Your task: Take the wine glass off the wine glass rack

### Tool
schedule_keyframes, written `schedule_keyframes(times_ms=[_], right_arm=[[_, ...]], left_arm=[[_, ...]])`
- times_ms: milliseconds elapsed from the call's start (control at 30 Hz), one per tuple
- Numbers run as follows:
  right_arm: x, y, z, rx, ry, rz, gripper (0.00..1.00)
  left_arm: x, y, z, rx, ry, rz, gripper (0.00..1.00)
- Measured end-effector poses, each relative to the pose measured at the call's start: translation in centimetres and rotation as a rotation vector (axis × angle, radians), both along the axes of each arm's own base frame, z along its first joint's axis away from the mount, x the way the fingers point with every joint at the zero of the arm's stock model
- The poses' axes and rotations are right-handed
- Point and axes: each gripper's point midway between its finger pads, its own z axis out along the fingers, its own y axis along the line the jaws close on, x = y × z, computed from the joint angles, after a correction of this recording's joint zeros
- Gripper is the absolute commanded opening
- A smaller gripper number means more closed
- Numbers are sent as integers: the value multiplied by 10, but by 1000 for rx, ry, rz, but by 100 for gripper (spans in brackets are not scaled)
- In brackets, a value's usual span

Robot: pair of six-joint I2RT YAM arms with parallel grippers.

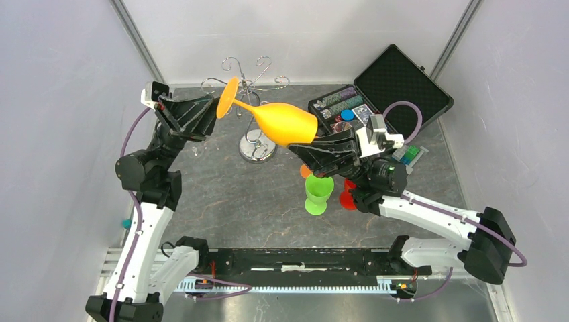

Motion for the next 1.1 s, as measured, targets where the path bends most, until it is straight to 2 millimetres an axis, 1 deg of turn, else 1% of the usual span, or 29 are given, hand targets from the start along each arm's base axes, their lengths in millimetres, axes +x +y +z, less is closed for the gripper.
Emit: schedule_keyframes(times_ms=[100,200,333,400,467,533,600,633,700,800,867,967,1033,1067,1100], right_arm=[[-2,-5,-1,5,-1,-8,0],[-5,-12,0,8,-10,-20,0],[-6,-20,4,-3,-6,-58,0],[-3,-26,3,-29,18,-99,0],[1,-31,1,-62,43,-146,0],[7,-34,-6,-116,74,-194,0],[16,-32,-19,-218,114,-246,0],[18,-31,-22,-243,121,-256,0],[27,-23,-36,-368,143,-292,0],[40,-7,-64,-601,163,-321,0],[48,4,-87,-749,178,-327,0],[58,21,-140,-985,214,-322,0],[60,34,-184,-1153,242,-309,0],[60,39,-212,-1259,253,-303,0],[59,43,-229,-1320,257,-298,0]], left_arm=[[1,0,-1,1,10,1,53],[-2,-1,3,12,9,1,69],[-16,-5,14,78,-68,32,87],[-28,-8,18,149,-130,65,90],[-35,-11,18,218,-180,105,92],[-41,-14,17,317,-228,166,95],[-45,-13,17,421,-274,252,96],[-46,-12,16,479,-290,301,97],[-50,-5,15,580,-322,410,99],[-53,14,9,723,-347,592,100],[-52,27,0,815,-344,698,100],[-42,44,-19,936,-306,794,100],[-35,50,-34,1011,-276,819,100],[-31,53,-43,1055,-263,823,100],[-28,54,-49,1084,-257,822,100]])
